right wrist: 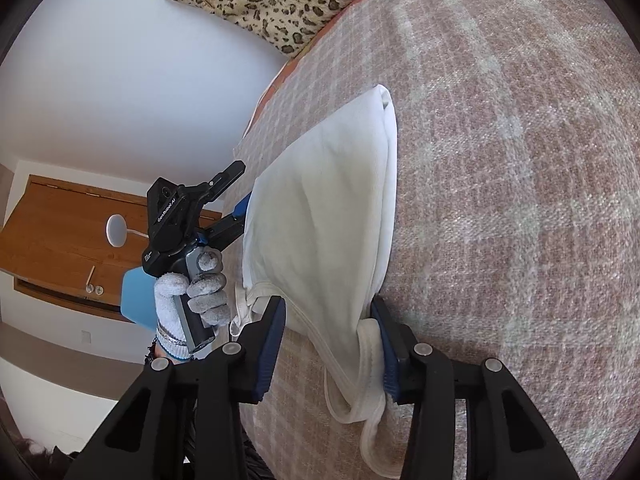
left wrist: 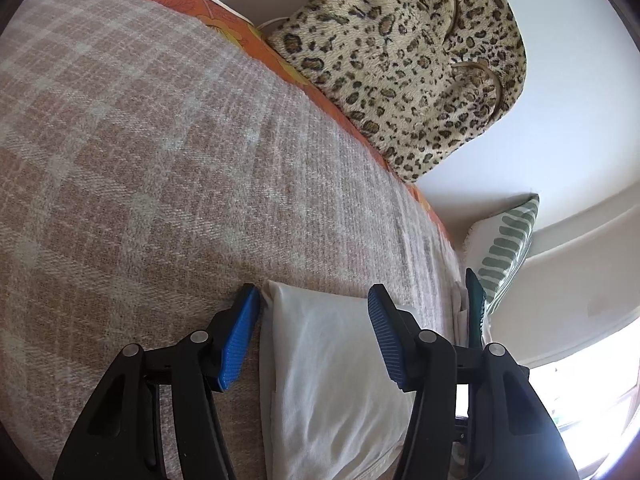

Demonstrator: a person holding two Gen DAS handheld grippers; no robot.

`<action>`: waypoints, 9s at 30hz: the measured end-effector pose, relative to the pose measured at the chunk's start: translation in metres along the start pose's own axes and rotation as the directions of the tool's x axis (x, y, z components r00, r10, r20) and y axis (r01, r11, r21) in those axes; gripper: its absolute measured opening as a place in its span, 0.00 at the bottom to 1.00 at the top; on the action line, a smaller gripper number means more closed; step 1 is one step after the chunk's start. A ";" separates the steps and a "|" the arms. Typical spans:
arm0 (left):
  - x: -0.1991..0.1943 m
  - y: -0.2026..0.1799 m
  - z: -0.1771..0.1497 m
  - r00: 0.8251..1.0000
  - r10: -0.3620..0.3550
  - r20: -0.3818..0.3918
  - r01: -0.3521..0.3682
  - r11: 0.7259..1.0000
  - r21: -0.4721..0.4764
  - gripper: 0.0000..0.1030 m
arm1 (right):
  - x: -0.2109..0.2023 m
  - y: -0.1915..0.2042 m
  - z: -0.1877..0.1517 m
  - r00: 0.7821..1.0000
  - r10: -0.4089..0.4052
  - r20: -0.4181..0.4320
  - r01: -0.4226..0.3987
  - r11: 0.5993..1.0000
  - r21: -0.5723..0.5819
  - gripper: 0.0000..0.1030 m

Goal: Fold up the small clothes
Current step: 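Lift the folded camisole by its straps with both grippers, then carry the lifted camisole with both grippers toward the dark green garment pile, then lower the camisole onto the garment pile and open both grippers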

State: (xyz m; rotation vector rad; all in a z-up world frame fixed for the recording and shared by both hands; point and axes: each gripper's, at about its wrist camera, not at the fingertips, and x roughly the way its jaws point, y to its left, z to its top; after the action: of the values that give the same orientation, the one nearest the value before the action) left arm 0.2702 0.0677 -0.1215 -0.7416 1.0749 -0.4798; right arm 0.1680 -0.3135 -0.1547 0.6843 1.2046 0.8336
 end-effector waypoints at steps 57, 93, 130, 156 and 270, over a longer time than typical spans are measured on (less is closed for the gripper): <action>-0.038 -0.125 -0.069 0.968 0.171 0.183 -0.236 0.868 0.436 0.04 | -0.013 0.080 -0.040 0.896 -0.352 0.269 0.424 0.858 -0.290 0.07; 0.062 -0.302 -0.105 0.992 0.005 0.126 -0.077 0.813 0.576 0.04 | -0.201 0.024 -0.087 0.814 -0.377 0.442 0.492 0.852 -0.179 0.06; 0.239 -0.255 -0.005 0.955 0.286 -0.078 -0.176 0.759 0.627 0.06 | -0.156 -0.106 -0.015 0.924 -0.211 0.318 0.136 0.961 0.242 0.40; 0.193 -0.261 -0.001 0.989 0.126 -0.076 -0.063 0.831 0.553 0.04 | -0.161 -0.041 0.004 0.836 -0.433 0.338 0.454 0.891 0.017 0.06; 0.280 -0.423 -0.112 0.978 0.125 -0.167 0.030 0.708 0.706 0.10 | -0.418 -0.177 0.017 0.733 -0.445 0.514 0.447 0.885 0.129 0.42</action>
State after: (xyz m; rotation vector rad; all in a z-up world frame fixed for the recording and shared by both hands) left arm 0.2825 -0.4394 -0.0081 0.0306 0.9843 -0.8752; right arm 0.1586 -0.7617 -0.0808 0.5366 0.7993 0.2044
